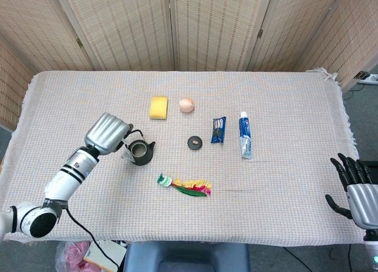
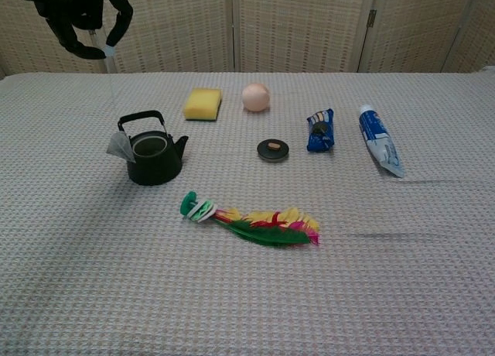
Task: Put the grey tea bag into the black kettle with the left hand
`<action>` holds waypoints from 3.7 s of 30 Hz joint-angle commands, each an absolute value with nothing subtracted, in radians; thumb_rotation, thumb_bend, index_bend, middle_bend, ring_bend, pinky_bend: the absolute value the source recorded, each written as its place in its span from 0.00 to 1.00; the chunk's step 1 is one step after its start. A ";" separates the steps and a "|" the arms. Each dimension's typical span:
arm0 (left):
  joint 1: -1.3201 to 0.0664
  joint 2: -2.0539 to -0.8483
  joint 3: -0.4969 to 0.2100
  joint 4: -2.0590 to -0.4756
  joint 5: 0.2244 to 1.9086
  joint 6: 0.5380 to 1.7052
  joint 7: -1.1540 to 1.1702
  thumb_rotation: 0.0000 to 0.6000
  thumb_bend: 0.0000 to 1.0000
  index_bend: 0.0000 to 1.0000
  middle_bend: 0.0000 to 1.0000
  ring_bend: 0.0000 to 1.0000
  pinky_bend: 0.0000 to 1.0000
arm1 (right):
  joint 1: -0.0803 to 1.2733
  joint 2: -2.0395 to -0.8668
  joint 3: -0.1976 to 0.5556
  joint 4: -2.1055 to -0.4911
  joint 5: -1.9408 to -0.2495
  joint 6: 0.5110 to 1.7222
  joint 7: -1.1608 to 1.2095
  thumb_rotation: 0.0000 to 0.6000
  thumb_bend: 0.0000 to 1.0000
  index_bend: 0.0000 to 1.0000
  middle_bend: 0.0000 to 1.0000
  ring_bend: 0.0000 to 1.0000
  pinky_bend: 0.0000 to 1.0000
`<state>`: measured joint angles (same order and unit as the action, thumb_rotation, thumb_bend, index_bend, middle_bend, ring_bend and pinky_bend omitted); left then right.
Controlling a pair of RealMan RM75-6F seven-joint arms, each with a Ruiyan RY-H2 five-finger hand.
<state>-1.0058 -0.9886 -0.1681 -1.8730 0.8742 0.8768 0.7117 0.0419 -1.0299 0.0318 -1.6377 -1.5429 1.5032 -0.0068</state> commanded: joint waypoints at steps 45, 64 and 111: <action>-1.139 -1.130 -0.132 -1.632 0.897 0.763 0.609 1.00 0.38 0.59 1.00 1.00 1.00 | 0.018 -1.032 0.060 -1.633 -1.506 1.541 -0.009 1.00 0.23 0.00 0.00 0.00 0.00; -1.167 -1.310 -0.097 -1.563 0.966 0.707 0.544 1.00 0.38 0.43 1.00 1.00 1.00 | 0.010 -1.026 0.058 -1.630 -1.522 1.556 0.020 1.00 0.24 0.00 0.00 0.00 0.00; -1.117 -1.203 0.087 -1.695 0.654 0.690 0.523 1.00 0.61 0.00 1.00 1.00 1.00 | -0.012 -1.018 0.025 -1.618 -1.605 1.596 0.056 1.00 0.26 0.00 0.00 0.00 0.00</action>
